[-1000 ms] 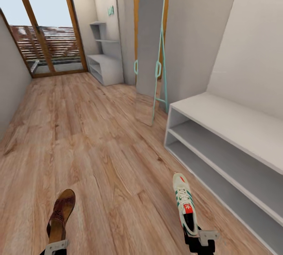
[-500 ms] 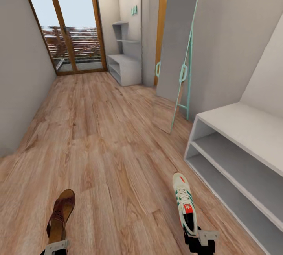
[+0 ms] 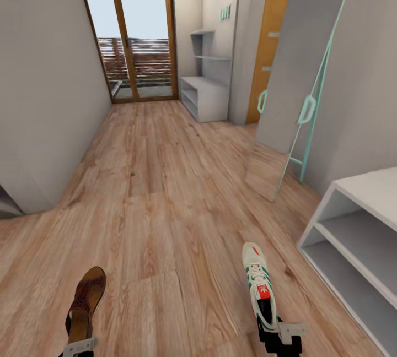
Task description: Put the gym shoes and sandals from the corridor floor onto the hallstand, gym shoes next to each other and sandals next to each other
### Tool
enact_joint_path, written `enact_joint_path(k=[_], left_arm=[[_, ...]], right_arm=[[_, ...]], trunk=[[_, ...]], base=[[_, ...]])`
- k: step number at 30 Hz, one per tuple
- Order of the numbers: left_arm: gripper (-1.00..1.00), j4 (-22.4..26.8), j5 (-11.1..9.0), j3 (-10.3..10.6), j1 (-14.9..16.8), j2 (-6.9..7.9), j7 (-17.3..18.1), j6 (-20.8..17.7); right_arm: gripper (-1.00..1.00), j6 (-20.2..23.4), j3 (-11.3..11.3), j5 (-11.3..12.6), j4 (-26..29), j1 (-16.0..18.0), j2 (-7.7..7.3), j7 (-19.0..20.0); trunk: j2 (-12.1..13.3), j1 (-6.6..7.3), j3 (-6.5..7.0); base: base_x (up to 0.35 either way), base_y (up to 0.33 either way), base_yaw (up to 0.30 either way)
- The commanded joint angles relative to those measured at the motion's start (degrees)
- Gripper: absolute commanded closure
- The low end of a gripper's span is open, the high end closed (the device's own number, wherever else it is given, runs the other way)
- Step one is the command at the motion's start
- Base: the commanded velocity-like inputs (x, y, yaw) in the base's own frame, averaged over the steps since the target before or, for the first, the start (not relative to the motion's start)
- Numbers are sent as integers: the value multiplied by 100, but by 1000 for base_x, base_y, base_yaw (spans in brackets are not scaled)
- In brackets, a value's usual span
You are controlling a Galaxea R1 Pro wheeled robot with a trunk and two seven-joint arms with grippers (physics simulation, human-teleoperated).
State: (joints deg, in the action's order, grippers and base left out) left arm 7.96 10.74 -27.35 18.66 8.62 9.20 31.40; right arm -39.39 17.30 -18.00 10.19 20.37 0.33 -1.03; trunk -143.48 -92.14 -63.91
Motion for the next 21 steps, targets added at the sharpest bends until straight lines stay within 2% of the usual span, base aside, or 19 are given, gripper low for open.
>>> enact_joint_path(k=[1,12,21], left_arm=[[100,-5,60,-57,6,0,20,15],[100,-5,60,-60,5,1,20,15],[100,-5,60,-62,5,0,20,15]], right_arm=[[100,-16,46,-55,1,2,3,-2],[100,-18,46,-48,3,2,3,-2],[100,-16,39,-68,12,2,-48,14]], trunk=[[-2,-2,-5],[-2,-2,-21],[-2,-2,-24]], base=[[322,63,279],[333,13,276],[336,0,34]])
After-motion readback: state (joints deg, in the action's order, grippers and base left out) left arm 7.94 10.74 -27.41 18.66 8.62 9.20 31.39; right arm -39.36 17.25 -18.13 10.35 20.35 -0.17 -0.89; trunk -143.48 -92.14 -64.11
